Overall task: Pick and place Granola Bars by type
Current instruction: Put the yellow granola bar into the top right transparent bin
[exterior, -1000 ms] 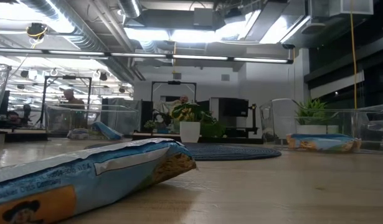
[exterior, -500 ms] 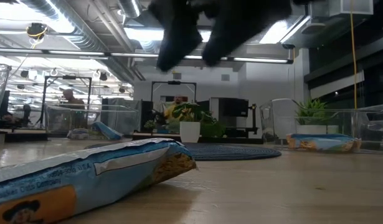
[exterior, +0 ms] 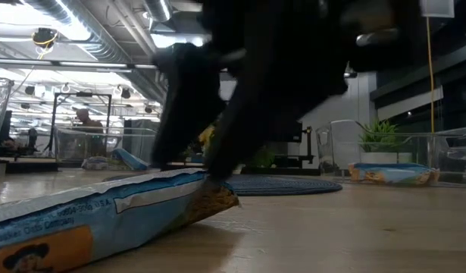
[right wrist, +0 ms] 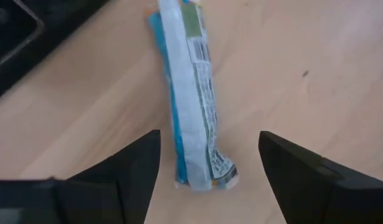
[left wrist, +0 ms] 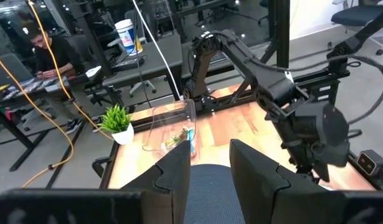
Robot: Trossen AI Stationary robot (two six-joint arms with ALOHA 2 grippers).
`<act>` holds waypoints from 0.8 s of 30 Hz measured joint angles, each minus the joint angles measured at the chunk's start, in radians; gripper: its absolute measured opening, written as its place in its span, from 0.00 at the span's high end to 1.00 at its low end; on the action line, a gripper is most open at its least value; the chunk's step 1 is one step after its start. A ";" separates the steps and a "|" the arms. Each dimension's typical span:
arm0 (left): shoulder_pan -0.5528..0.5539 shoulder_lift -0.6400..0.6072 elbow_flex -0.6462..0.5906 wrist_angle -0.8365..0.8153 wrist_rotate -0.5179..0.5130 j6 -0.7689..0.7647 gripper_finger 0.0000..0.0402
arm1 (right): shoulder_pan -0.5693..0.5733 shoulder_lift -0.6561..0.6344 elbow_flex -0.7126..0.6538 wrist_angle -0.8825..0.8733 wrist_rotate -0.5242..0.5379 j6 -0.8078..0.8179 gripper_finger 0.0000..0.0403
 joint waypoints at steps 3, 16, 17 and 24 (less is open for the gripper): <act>0.000 0.000 0.000 0.000 0.001 -0.007 0.74 | -0.005 0.024 0.000 0.005 0.000 0.013 0.32; 0.000 0.000 0.000 -0.001 0.001 -0.010 0.75 | -0.005 0.034 0.000 0.002 -0.031 0.010 0.75; 0.000 0.000 0.000 -0.001 0.001 -0.010 0.75 | -0.005 0.034 0.000 0.002 -0.040 0.010 0.81; 0.000 0.000 0.000 -0.001 0.001 -0.003 0.75 | -0.005 -0.008 0.031 -0.167 0.009 0.013 0.94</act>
